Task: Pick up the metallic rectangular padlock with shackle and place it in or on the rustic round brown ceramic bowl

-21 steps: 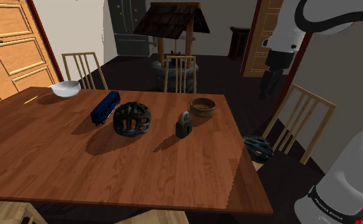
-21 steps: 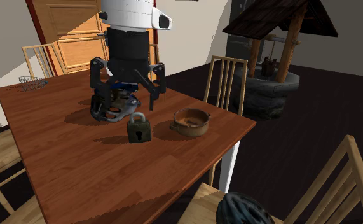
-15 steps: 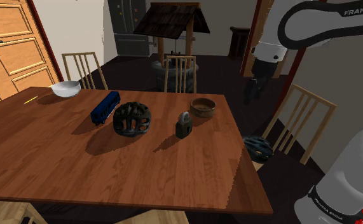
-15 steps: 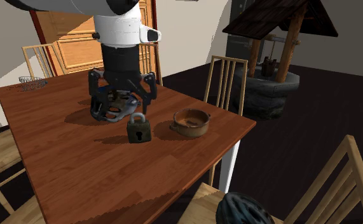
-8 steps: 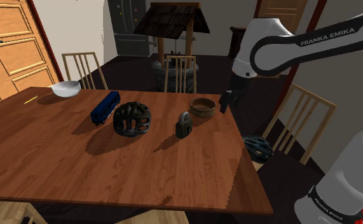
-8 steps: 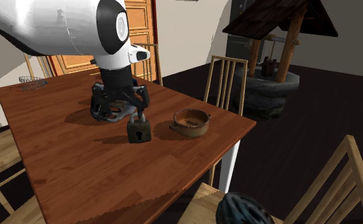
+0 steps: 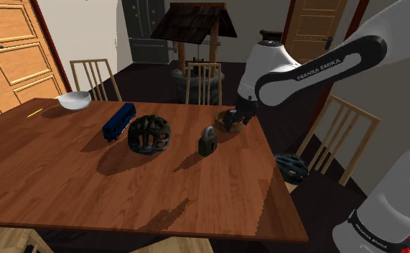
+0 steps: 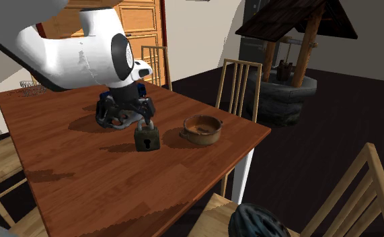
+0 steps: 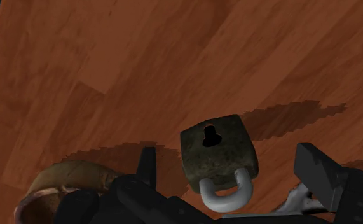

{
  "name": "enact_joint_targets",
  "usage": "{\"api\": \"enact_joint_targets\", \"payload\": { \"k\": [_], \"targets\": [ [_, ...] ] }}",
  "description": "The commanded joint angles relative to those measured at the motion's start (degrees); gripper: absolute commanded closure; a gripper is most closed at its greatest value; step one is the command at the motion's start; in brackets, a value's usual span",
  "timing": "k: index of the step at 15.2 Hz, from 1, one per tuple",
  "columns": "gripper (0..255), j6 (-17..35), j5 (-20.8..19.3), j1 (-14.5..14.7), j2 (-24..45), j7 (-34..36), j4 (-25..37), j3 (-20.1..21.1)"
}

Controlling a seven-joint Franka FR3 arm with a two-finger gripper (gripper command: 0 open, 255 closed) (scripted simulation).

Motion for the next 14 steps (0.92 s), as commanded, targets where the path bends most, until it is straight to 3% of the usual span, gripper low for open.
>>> {"api": "enact_joint_targets", "payload": {
  "k": [1,6,10,14],
  "targets": [
    [0,3.8,-4.5,-1.4,5.0,5.8,2.5,2.0],
    [0,8.6,-19.8,-2.9,16.7,21.8,10.5,3.7],
    [0,9.4,-31.5,-0.4,25.7,33.8,18.8,1.1],
    [0,10.6,-33.7,0.4,28.4,35.5,20.1,-0.1]
  ]
}}
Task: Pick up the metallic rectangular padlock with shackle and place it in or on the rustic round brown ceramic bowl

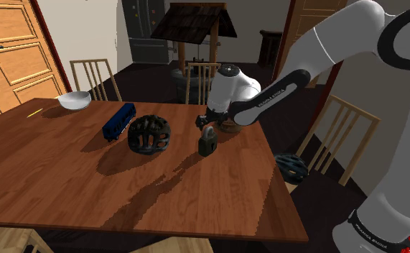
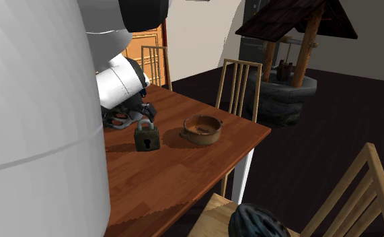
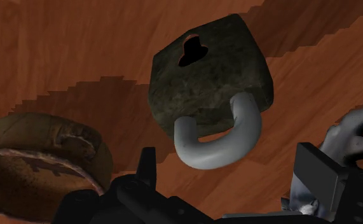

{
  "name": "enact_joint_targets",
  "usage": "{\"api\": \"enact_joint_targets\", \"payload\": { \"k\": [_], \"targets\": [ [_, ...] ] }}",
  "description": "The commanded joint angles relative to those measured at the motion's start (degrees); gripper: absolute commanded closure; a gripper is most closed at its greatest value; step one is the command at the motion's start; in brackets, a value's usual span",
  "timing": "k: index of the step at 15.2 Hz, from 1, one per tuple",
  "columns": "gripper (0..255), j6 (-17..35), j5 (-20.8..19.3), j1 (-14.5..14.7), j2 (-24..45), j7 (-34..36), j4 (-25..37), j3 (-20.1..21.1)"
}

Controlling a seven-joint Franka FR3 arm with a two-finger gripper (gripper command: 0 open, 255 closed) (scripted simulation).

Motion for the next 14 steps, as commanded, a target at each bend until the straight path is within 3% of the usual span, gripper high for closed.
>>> {"api": "enact_joint_targets", "payload": {
  "k": [1,4,12,13,14],
  "targets": [
    [0,0.7,-1.3,0.3,1.5,1.0,0.7,-0.6],
    [0,2.0,-3.3,0.7,4.2,2.3,2.0,-1.7],
    [0,2.0,-3.3,0.8,4.2,2.3,2.0,-1.7],
    [255,2.0,-3.3,0.8,4.2,2.3,2.0,-1.7],
    [255,2.0,-3.3,0.8,4.2,2.3,2.0,-1.7]
  ]
}}
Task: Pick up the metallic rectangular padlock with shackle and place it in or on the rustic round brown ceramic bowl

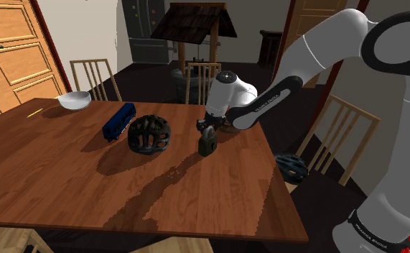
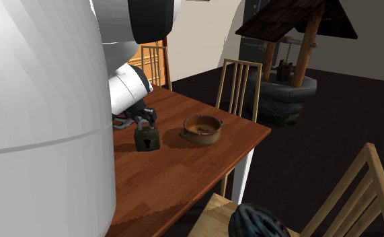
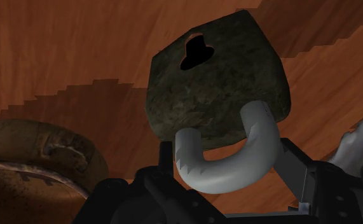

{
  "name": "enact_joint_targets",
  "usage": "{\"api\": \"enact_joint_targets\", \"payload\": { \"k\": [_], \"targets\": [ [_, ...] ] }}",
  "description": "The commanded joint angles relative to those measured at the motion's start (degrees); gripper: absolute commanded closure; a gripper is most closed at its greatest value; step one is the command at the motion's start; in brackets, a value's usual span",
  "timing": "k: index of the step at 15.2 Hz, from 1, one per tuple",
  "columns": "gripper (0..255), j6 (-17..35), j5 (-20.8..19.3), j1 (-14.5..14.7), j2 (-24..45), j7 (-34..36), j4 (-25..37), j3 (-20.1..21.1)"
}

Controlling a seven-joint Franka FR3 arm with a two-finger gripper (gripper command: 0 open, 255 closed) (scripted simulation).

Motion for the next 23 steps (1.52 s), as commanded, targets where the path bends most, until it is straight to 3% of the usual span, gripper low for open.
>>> {"api": "enact_joint_targets", "payload": {
  "k": [1,8,23],
  "targets": [
    [255,0.0,0.0,0.0,0.0,0.0,0.0,0.0],
    [255,0.0,0.0,0.0,0.0,0.0,0.0,0.0],
    [255,-7.9,9.3,-2.4,-7.2,-8.6,1.9,3.8]
  ]
}}
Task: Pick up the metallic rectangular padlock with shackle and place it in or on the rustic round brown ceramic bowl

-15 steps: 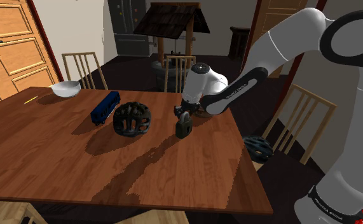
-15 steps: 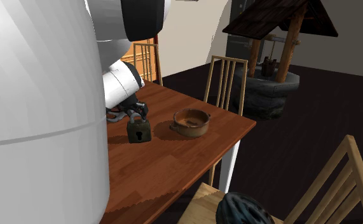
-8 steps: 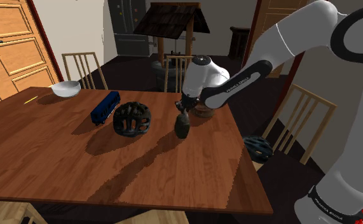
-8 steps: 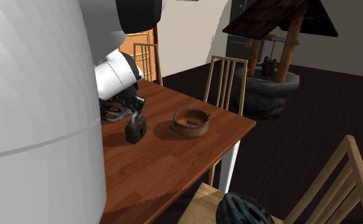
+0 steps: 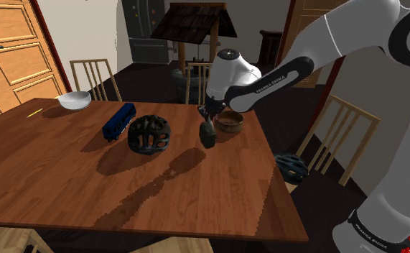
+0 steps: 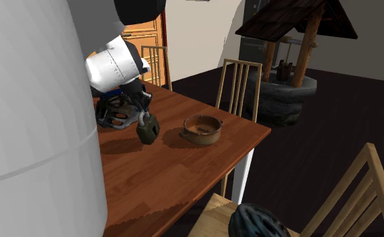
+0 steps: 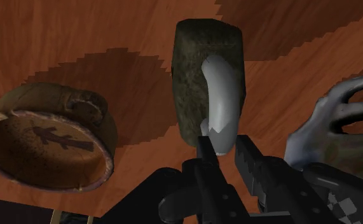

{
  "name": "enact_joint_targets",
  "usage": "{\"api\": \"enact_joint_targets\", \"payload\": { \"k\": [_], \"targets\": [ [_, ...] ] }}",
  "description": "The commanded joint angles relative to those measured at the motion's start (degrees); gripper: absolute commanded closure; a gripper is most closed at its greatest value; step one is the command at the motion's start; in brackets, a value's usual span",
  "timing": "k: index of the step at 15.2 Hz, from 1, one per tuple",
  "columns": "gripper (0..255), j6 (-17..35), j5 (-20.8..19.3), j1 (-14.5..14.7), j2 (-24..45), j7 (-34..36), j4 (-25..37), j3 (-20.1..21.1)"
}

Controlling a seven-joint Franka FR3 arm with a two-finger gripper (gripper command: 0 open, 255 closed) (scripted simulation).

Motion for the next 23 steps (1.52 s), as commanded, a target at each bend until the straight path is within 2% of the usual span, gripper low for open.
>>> {"api": "enact_joint_targets", "payload": {
  "k": [1,14,23],
  "targets": [
    [255,-1.1,1.1,-0.2,-0.9,-1.1,0.4,0.3],
    [255,-8.6,6.8,-0.9,-5.2,-6.5,4.6,1.7],
    [255,-9.6,12.4,-7.5,-2.0,-20.9,11.6,-1.8]
  ]
}}
